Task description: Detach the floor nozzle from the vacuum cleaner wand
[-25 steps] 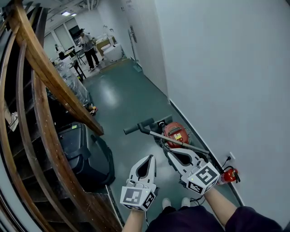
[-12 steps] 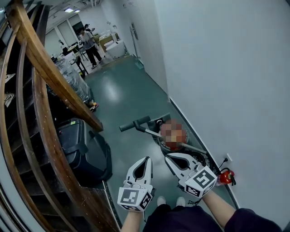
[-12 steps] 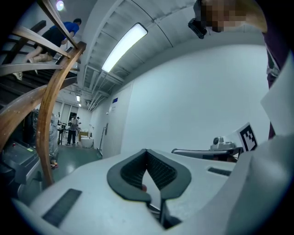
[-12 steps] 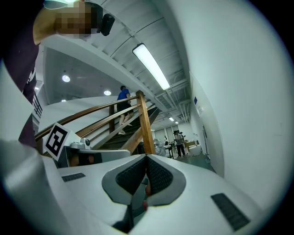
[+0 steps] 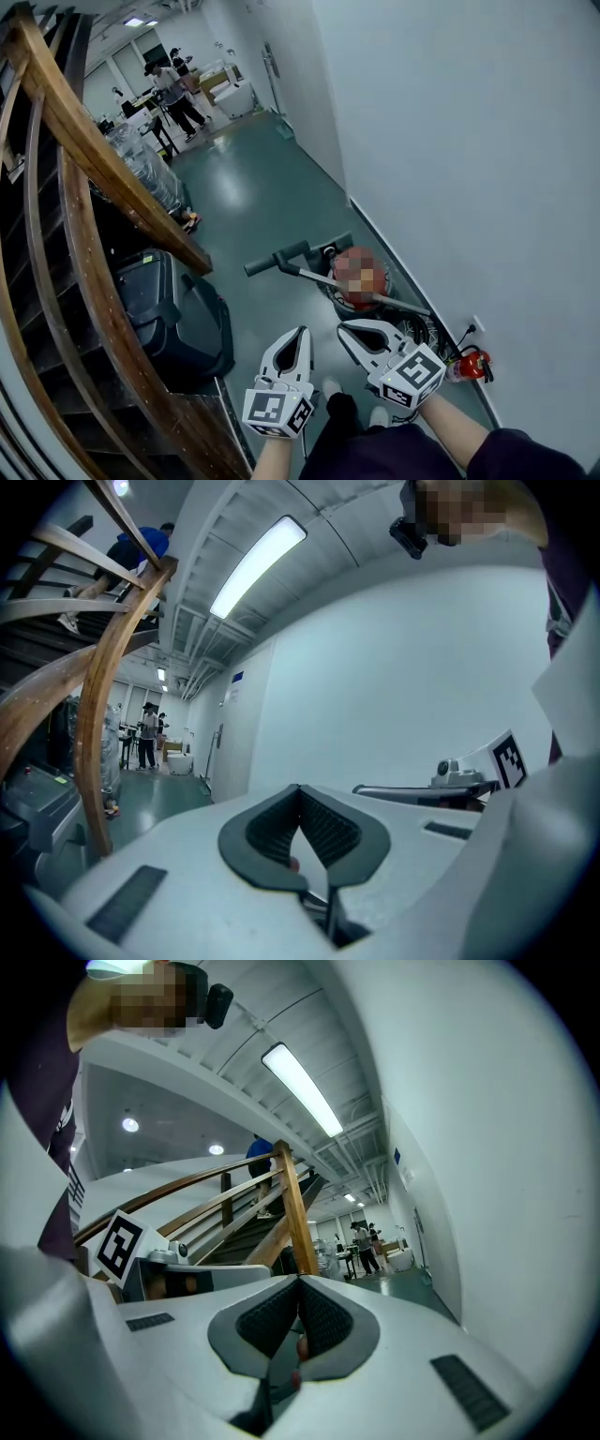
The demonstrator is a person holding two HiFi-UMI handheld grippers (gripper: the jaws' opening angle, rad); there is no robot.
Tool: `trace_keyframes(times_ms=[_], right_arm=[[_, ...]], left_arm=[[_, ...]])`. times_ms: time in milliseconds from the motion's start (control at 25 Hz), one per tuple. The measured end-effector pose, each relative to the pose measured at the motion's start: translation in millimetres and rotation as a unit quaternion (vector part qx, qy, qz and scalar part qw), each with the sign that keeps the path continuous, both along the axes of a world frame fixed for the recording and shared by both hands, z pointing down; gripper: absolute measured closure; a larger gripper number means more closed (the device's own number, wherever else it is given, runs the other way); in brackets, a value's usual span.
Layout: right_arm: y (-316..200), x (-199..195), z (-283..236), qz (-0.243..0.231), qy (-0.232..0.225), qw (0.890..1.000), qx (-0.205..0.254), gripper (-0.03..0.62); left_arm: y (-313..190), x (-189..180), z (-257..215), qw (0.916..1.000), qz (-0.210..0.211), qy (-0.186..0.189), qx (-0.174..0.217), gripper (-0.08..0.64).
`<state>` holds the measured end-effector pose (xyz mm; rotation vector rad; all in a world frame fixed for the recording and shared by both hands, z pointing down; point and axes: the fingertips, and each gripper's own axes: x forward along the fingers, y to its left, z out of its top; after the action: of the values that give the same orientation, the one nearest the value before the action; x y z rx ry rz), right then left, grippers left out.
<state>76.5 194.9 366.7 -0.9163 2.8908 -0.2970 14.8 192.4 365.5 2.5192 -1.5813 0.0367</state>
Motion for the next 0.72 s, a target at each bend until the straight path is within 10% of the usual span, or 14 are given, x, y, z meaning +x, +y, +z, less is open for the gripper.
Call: trace_keyframes(times_ms=[720], right_arm=[[-113.9, -75.3, 30.8, 0.028, 0.024, 0.999, -0.037, 0.574]], left_arm=[[-120.1, -82.9, 38.4, 0.9986, 0.017, 0.030, -0.040, 0.557]])
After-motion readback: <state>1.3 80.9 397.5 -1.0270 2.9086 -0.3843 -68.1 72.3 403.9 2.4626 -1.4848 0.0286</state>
